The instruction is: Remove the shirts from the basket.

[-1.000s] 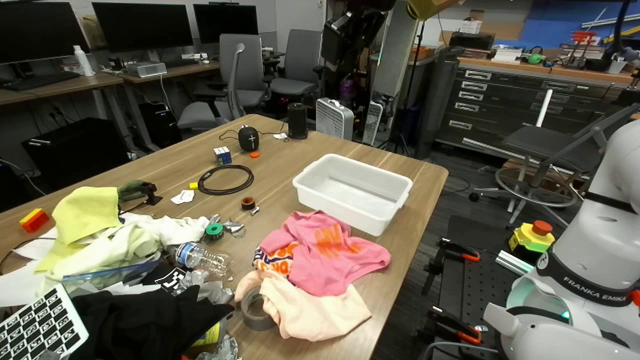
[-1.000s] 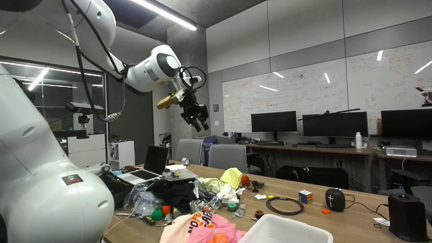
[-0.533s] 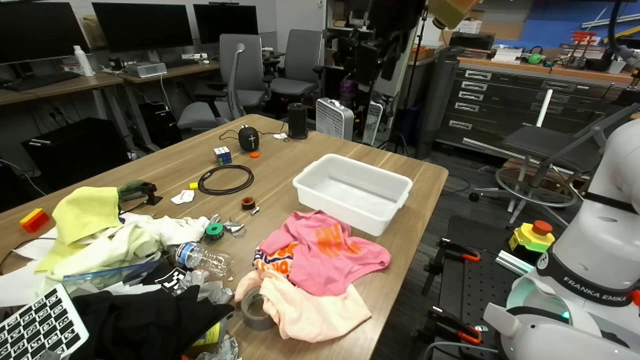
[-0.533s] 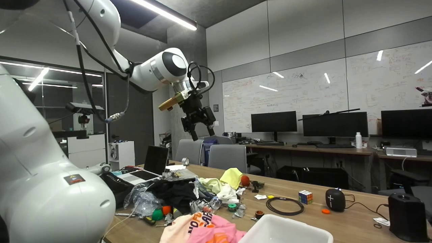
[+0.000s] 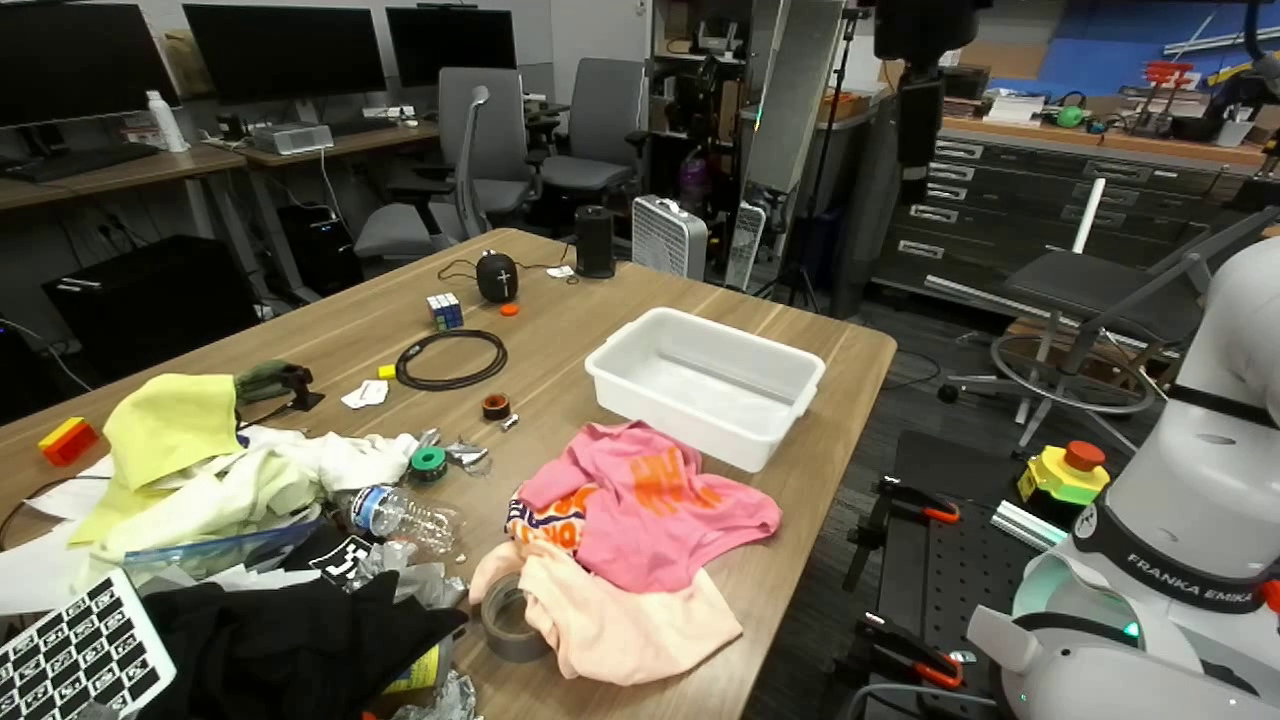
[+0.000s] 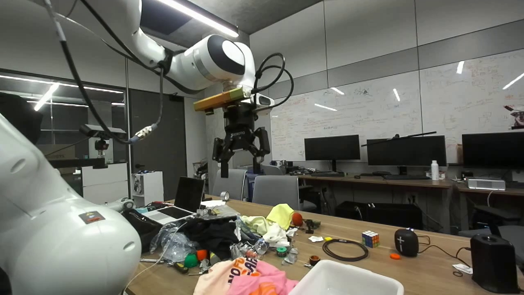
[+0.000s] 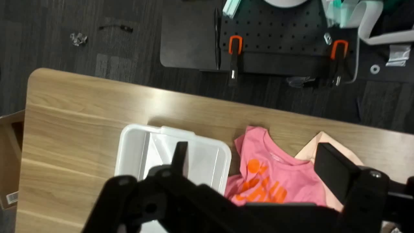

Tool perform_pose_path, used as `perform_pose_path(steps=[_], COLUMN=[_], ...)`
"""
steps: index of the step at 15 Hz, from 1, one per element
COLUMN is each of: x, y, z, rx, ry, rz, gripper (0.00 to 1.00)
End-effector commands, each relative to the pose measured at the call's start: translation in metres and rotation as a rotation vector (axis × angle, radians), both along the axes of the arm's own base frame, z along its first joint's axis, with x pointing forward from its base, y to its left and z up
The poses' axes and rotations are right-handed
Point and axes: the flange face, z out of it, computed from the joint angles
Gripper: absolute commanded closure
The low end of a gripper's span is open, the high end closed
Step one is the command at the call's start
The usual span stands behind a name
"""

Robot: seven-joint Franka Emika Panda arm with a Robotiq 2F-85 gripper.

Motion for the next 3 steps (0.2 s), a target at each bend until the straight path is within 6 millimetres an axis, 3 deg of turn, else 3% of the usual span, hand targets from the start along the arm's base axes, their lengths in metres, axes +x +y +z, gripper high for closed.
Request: perform_pose_path(steps=[1, 3], x=[-0.031, -0.041], y=[-0.012, -0.015], z=[0.017, 0.026], rx=[0.059, 0.145], ry=[0.017, 0.01], rz=[0.008, 0.008], gripper=[0.0, 0.0])
